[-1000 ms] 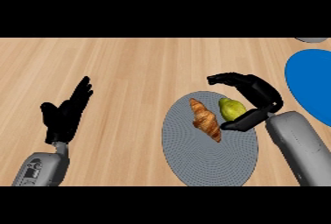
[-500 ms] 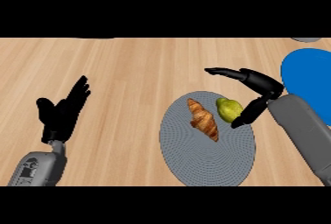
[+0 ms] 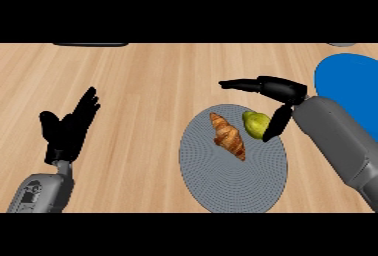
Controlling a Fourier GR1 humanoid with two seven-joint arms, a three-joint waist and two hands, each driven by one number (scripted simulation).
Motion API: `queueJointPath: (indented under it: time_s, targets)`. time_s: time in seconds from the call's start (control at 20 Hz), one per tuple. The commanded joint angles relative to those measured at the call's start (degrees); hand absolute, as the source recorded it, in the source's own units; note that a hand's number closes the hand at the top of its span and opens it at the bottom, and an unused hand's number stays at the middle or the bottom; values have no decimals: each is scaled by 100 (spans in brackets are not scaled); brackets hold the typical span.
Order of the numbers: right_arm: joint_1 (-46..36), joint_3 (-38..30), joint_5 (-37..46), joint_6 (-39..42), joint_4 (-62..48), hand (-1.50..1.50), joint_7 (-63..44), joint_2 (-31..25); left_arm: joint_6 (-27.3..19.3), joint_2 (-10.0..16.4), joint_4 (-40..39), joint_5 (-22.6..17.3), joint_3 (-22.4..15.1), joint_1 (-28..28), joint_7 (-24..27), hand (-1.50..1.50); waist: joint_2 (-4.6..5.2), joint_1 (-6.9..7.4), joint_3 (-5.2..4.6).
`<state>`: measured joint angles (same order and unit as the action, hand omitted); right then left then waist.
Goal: Pick the croissant from the placemat and place it in the plate
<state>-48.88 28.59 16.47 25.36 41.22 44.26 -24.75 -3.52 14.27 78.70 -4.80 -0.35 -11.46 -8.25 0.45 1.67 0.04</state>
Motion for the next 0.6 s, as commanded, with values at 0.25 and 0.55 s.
queueJointPath:
  time_s: [0.25, 0.55]
  targets:
    - [-357, 447, 1107, -243, -439, -150, 225, 415, 130, -16, 151, -27, 77, 57, -172, 0, -28, -74, -3]
    - [-631, 557, 1615, -292, -650, -150, -109, 829, 172, -89, -152, 65, 163, 263, 227, 0, -26, -83, -5]
